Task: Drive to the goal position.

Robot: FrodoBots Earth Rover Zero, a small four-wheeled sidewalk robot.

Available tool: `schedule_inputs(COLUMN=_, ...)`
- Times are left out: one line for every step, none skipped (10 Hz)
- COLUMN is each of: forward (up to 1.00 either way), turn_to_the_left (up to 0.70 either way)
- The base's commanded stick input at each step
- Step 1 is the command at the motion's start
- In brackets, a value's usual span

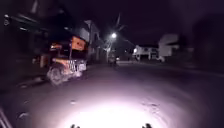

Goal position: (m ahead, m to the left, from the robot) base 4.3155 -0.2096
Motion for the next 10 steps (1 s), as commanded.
schedule_inputs(forward=0.85, turn_to_the_left=0.0)
schedule_inputs(forward=0.85, turn_to_the_left=0.0)
schedule_inputs(forward=0.85, turn_to_the_left=0.0)
schedule_inputs(forward=0.85, turn_to_the_left=0.0)
schedule_inputs(forward=0.85, turn_to_the_left=0.0)
schedule_inputs(forward=0.85, turn_to_the_left=0.0)
schedule_inputs(forward=0.85, turn_to_the_left=0.0)
schedule_inputs(forward=0.85, turn_to_the_left=0.0)
schedule_inputs(forward=0.85, turn_to_the_left=-0.1)
schedule_inputs(forward=0.85, turn_to_the_left=-0.24)
